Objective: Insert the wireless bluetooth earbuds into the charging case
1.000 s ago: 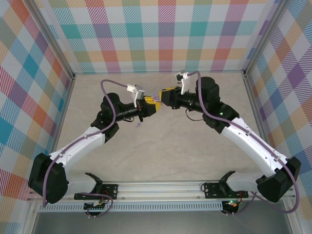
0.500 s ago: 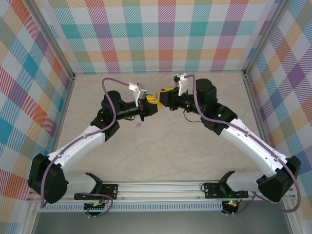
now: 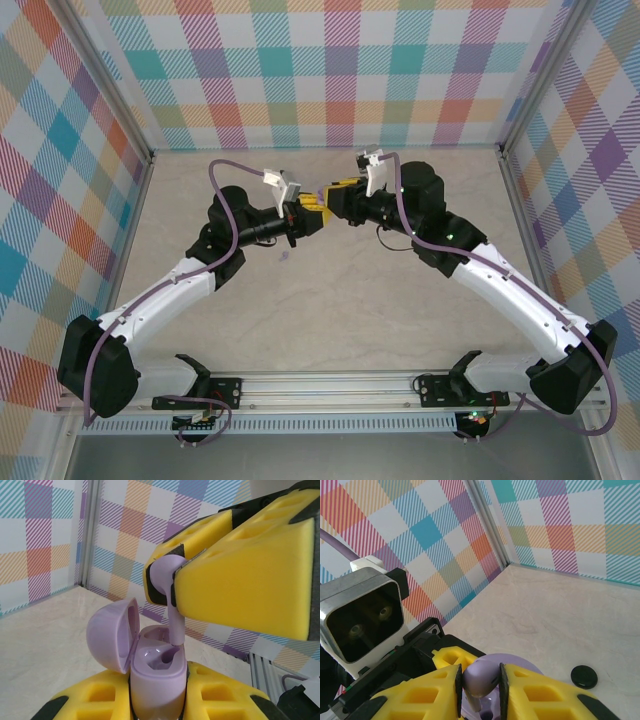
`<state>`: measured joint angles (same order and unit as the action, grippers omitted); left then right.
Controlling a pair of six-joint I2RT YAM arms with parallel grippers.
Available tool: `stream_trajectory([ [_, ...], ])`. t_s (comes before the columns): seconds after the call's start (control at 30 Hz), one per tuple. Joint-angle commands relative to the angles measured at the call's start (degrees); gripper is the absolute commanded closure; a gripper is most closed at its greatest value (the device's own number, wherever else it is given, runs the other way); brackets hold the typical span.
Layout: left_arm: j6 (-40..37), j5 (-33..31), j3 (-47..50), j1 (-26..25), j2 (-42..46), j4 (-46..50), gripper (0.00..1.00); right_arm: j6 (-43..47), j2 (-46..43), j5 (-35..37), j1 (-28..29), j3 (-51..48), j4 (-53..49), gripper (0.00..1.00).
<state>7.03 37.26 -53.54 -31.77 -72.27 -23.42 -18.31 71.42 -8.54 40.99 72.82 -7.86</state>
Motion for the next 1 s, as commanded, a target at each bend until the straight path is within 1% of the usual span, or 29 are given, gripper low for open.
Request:
stream_trajectory([
  [0.0, 0.9, -0.2, -2.4, -0.7, 1.8, -1.0, 0.9, 1.3, -1.0, 0.5, 0.5, 1.3, 0.2, 0.73],
  [0.27, 1.1, 0.5, -2.5, -0.7, 1.9, -1.4, 0.91, 1.6, -0.2, 0.4, 0.5, 1.9, -0.4, 0.72],
  [0.5, 1.4, -0.7, -2.3, -0.7, 2.1, -1.7, 0.91, 1.6, 0.2, 0.3, 0.4, 2.1, -1.0, 0.72],
  [0.8, 2.1, -0.7, -2.3, -0.7, 2.1, -2.5, 0.91, 1.5, 0.7, 0.2, 0.5, 2.2, -1.4, 0.71],
  [0.97, 2.2, 0.3, -2.3, -0.7, 2.1, -2.4, 0.91, 1.2, 0.9, 1.2, 0.5, 2.1, -1.4, 0.71],
])
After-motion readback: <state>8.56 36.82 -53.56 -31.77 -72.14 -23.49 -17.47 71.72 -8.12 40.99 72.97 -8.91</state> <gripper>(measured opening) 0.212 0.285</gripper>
